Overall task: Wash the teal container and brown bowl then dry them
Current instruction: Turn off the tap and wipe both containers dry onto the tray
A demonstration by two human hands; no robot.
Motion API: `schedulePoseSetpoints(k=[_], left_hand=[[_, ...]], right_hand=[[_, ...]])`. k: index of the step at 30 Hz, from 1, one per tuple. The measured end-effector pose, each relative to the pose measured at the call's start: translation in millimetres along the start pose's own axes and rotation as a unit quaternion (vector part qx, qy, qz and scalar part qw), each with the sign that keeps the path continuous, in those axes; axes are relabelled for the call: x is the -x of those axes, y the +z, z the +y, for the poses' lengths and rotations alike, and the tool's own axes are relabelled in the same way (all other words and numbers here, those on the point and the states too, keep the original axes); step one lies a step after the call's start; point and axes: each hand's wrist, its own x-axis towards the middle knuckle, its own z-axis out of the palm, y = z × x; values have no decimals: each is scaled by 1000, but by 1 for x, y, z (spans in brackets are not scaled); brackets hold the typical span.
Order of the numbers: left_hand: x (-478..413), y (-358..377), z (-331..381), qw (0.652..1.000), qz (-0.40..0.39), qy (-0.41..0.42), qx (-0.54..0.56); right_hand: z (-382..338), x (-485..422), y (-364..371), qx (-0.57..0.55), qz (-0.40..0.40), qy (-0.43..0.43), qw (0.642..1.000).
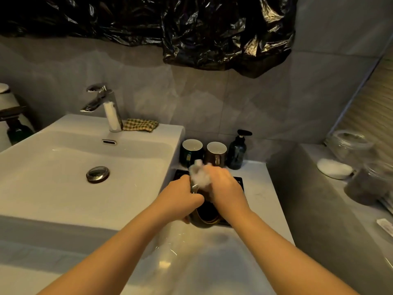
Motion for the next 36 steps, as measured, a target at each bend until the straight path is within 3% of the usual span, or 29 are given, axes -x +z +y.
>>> schedulePoseSetpoints(k=[2, 4, 7, 9, 10, 11, 13, 14, 15, 16, 17, 19, 20, 21, 22, 23, 24, 25, 27, 28, 30, 31, 32, 33, 36], left_hand=[[1, -1, 2, 1000, -16, 4, 3], [1, 1, 3, 999, 19, -15, 40], [-1, 5, 3, 992, 95, -29, 75], [-2, 9, 5, 985, 153, -26, 75], [-1, 11, 7, 980, 185, -23, 73], [0, 13, 9, 976, 209, -19, 63], [2, 20, 10, 973, 229, -1, 22], [3, 22, 11, 974, 225, 8, -2], [3, 23, 9, 977, 214, 14, -18], [2, 23, 8, 979, 201, 18, -26], [2, 21, 6, 982, 186, 19, -36], [1, 19, 3, 985, 155, 23, -67], [0, 18, 2, 988, 137, 23, -75], [0, 18, 1, 990, 116, 21, -77], [1, 17, 0, 992, 98, 19, -72], [1, 18, -1, 994, 88, 17, -64], [1, 18, -2, 995, 90, 15, -51], [2, 19, -2, 994, 104, 13, -34], [5, 24, 1, 987, 159, 8, 8], [5, 26, 3, 982, 187, 9, 24], [7, 31, 6, 976, 216, 11, 37], [6, 31, 5, 977, 212, 12, 31], [4, 31, 3, 981, 193, 9, 21], [0, 29, 1, 987, 157, -1, 11], [-12, 15, -6, 996, 22, -46, 78]], right_hand=[[6, -4, 2, 47, 27, -165, 985], [8, -4, -2, 57, 42, -183, 981], [4, -5, -5, 58, 14, 2, 998], [0, -3, -2, -75, -5, 202, 977], [-6, -3, 2, -192, -9, 303, 933], [-13, -2, 6, -341, -9, 403, 849], [-28, 0, 16, -621, -50, 522, 582], [-31, 3, 21, -683, -50, 537, 492], [-31, 4, 26, -700, -44, 545, 460], [-29, 4, 27, -685, -40, 548, 478], [-24, 4, 27, -632, -27, 551, 545], [-9, 6, 27, -424, 3, 493, 760], [-1, 9, 27, -299, 20, 399, 867], [0, 12, 22, -185, 54, 255, 948], [1, 15, 18, -85, 86, 101, 987], [5, 17, 15, -9, 124, -6, 992], [10, 17, 15, 30, 146, -48, 988], [10, 19, 13, 30, 146, -35, 988], [-3, 21, 6, -67, 112, 125, 984], [-8, 22, 10, -160, 75, 250, 952], [-19, 20, 18, -383, 45, 459, 800], [-22, 18, 24, -470, 42, 507, 721], [-23, 17, 26, -496, 37, 532, 685], [-21, 16, 23, -466, 17, 538, 703], [2, 20, 15, -267, -32, 410, 872]])
